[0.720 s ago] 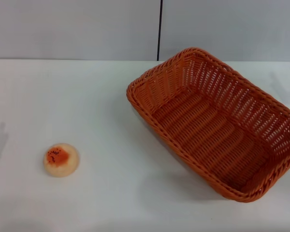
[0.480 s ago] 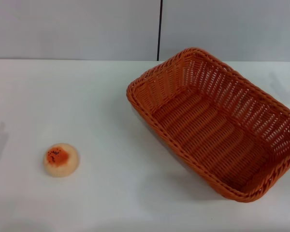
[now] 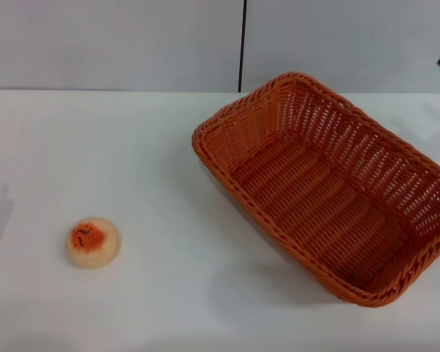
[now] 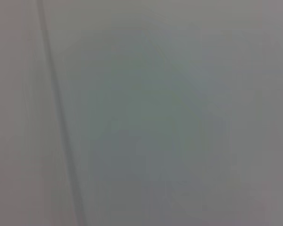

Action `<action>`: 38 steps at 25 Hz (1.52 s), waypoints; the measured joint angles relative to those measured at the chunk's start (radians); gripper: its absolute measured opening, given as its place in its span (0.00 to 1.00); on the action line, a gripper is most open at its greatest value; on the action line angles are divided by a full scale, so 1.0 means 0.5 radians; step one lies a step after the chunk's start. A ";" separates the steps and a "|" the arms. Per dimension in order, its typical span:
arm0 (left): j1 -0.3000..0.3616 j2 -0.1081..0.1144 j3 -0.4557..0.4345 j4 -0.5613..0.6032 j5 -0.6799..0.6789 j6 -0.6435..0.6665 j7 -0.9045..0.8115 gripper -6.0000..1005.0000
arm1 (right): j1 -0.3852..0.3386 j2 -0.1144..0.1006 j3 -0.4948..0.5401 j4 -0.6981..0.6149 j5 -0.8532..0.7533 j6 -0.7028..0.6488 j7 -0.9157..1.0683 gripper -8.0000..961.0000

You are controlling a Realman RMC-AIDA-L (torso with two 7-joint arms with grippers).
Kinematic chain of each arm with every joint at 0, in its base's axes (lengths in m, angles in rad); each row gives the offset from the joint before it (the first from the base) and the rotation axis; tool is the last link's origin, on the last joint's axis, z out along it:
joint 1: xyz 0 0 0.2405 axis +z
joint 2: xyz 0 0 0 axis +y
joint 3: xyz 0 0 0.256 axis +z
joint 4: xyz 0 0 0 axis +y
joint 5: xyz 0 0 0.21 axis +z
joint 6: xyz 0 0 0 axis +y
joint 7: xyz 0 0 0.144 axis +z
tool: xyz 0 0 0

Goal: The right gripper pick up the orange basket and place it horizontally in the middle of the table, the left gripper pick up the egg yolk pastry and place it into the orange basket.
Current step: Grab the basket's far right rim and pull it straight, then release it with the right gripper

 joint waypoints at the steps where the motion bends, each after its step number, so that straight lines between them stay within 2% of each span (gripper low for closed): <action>1: -0.006 0.000 0.000 0.003 0.000 -0.002 0.000 0.81 | 0.000 0.000 -0.041 -0.094 -0.058 0.003 0.125 0.75; 3: -0.008 0.000 0.000 0.004 0.000 -0.003 0.000 0.81 | -0.001 0.002 -0.127 -0.324 -0.191 -0.002 0.462 0.75; 4: -0.010 0.000 0.000 0.004 0.000 -0.004 0.000 0.81 | -0.003 0.003 -0.220 -0.576 -0.342 -0.010 0.837 0.75; 5: -0.010 0.000 0.000 0.004 0.000 -0.004 0.000 0.81 | -0.003 0.003 -0.220 -0.576 -0.342 -0.010 0.837 0.75; 6: -0.011 0.000 0.000 0.003 0.000 -0.004 0.000 0.81 | -0.009 0.006 -0.315 -0.870 -0.520 -0.014 1.221 0.75; 7: -0.011 0.000 0.000 0.004 0.000 -0.004 0.000 0.81 | -0.009 0.006 -0.315 -0.870 -0.520 -0.014 1.221 0.75; 10: -0.003 0.000 0.000 0.003 0.000 -0.003 0.000 0.81 | 0.012 -0.002 -0.379 -1.324 -0.873 -0.109 1.841 0.75; 11: -0.001 0.000 0.000 0.003 0.000 -0.003 0.000 0.81 | 0.071 -0.033 -0.372 -1.551 -1.099 -0.257 2.162 0.75; 12: 0.002 0.000 0.000 0.003 0.000 -0.002 0.000 0.81 | 0.071 -0.033 -0.372 -1.551 -1.099 -0.257 2.162 0.75; 13: 0.004 0.000 0.000 0.003 0.000 -0.002 0.000 0.81 | 0.118 -0.059 -0.365 -1.632 -1.222 -0.363 2.313 0.75; 14: 0.006 0.000 0.000 0.004 0.000 -0.001 0.000 0.81 | 0.227 -0.114 -0.345 -1.727 -1.411 -0.569 2.503 0.75; 15: 0.006 0.000 0.000 0.004 0.000 -0.001 0.000 0.81 | 0.227 -0.114 -0.345 -1.727 -1.411 -0.569 2.503 0.75; 16: 0.007 0.000 0.000 0.007 0.000 -0.001 0.000 0.81 | 0.361 -0.169 -0.297 -1.729 -1.577 -0.784 2.553 0.75; 17: 0.008 0.000 0.000 0.007 0.000 -0.001 0.000 0.81 | 0.361 -0.169 -0.297 -1.729 -1.577 -0.784 2.553 0.75; 19: 0.011 0.000 0.000 0.006 0.000 0.001 0.000 0.80 | 0.526 -0.226 -0.248 -1.647 -1.804 -1.002 2.575 0.75; 21: 0.018 0.000 0.000 0.003 0.000 0.008 0.000 0.80 | 0.578 -0.234 -0.282 -1.603 -1.913 -1.024 2.614 0.75; 23: 0.018 0.000 0.000 0.003 0.000 0.008 0.000 0.80 | 0.588 -0.233 -0.317 -1.593 -1.956 -1.017 2.640 0.75; 24: 0.024 0.000 0.001 0.001 0.000 0.012 0.000 0.80 | 0.581 -0.221 -0.420 -1.581 -1.985 -0.958 2.689 0.75; 27: 0.065 -0.004 0.003 -0.002 0.000 0.017 0.000 0.80 | 0.558 -0.199 -0.527 -1.535 -1.989 -0.835 2.737 0.75; 32: 0.080 -0.004 0.003 -0.005 0.000 0.020 0.000 0.80 | 0.554 -0.175 -0.546 -1.415 -1.990 -0.686 2.743 0.75; 34: 0.078 -0.003 0.003 -0.005 0.000 0.025 0.000 0.80 | 0.552 -0.154 -0.547 -1.295 -1.988 -0.534 2.712 0.75; 38: 0.069 -0.003 0.003 -0.005 0.000 0.028 0.000 0.79 | 0.551 -0.147 -0.547 -1.145 -1.977 -0.404 2.653 0.75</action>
